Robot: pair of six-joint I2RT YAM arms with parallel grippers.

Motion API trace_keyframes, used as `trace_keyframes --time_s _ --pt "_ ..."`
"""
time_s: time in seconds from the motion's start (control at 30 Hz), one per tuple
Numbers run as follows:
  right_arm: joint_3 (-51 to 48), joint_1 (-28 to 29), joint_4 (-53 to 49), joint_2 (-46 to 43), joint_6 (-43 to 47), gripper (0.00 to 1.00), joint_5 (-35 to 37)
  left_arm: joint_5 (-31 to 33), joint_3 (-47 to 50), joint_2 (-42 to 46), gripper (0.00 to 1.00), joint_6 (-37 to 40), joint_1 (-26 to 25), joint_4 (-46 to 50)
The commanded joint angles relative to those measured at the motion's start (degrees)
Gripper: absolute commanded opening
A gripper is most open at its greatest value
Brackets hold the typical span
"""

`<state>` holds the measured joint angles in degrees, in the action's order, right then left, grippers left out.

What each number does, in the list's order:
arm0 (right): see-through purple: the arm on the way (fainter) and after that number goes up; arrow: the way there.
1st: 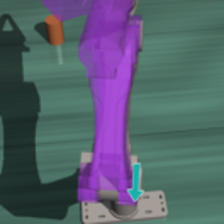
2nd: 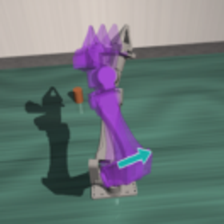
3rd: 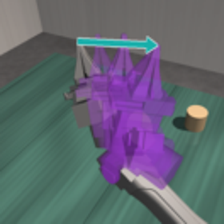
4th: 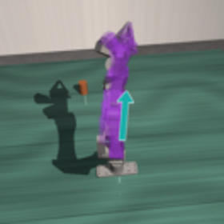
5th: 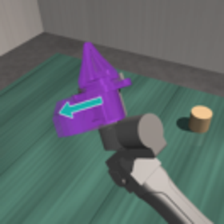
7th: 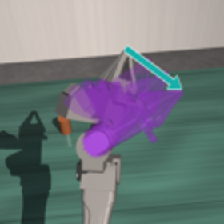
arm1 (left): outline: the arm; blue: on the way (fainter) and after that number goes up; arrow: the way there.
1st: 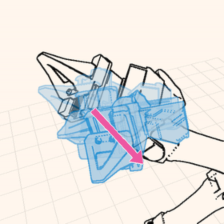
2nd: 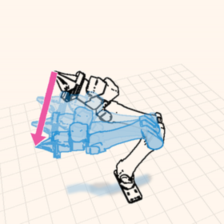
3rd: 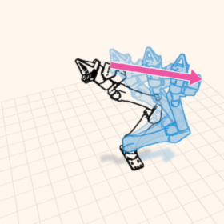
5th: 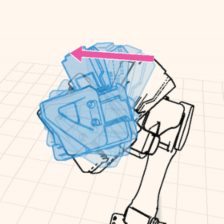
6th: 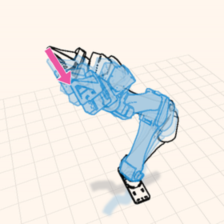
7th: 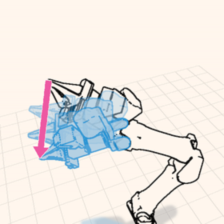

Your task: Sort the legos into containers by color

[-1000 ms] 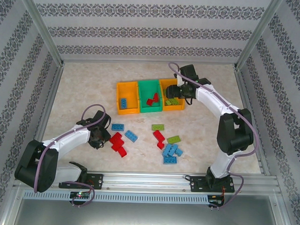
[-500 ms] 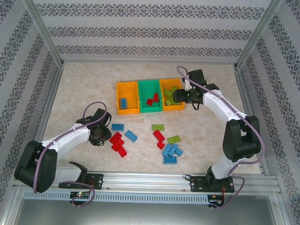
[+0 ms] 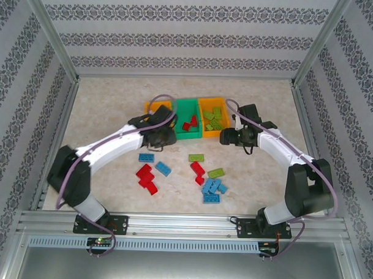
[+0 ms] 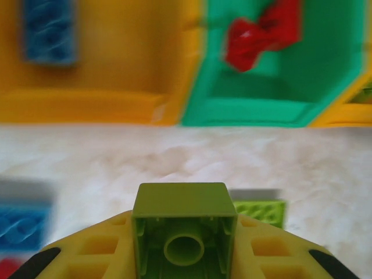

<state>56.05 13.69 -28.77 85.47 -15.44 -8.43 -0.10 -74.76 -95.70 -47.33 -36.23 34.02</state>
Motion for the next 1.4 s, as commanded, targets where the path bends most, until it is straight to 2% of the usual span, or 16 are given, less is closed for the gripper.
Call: trace_keyframes --time_s 0.0,0.3,0.57,0.7,0.87,0.97,1.17,1.3,1.37 --pt "-2.30 -0.69 1.22 -1.81 -2.62 0.72 0.65 -3.80 -11.24 -7.64 0.28 8.86 -1.34 -0.26" --pt "-6.23 -1.52 1.51 -3.90 -6.39 0.74 -0.59 -14.00 -38.27 -27.52 0.28 13.40 -1.39 0.12" --pt "-9.61 -1.09 1.45 -6.08 -8.16 0.76 -2.11 -16.36 -52.33 -39.56 0.31 11.54 -1.22 4.15" --pt "-11.23 2.38 0.54 -8.48 -8.27 0.84 -1.70 -14.71 -52.73 -40.73 0.42 8.97 -1.13 3.32" --pt "-12.72 10.37 -1.24 -9.06 -8.59 0.88 1.47 -15.30 -52.79 -40.80 0.63 7.46 -1.13 1.91" --pt "-12.81 14.51 -2.22 -8.01 -9.16 0.89 3.10 -15.50 -52.65 -39.80 0.71 7.43 -1.21 1.92" --pt "-12.90 18.37 -4.05 -5.82 -11.46 0.83 4.11 -14.33 -48.50 -35.15 0.86 8.18 -1.24 1.96" --pt "-12.21 20.02 -6.16 -3.81 -11.40 0.82 5.41 -13.29 -43.63 -31.48 1.00 8.30 -1.21 1.62" --pt "-11.93 20.44 -7.30 -3.15 -12.03 0.79 6.60 -12.46 -40.93 -29.58 0.99 8.24 -1.21 1.29"
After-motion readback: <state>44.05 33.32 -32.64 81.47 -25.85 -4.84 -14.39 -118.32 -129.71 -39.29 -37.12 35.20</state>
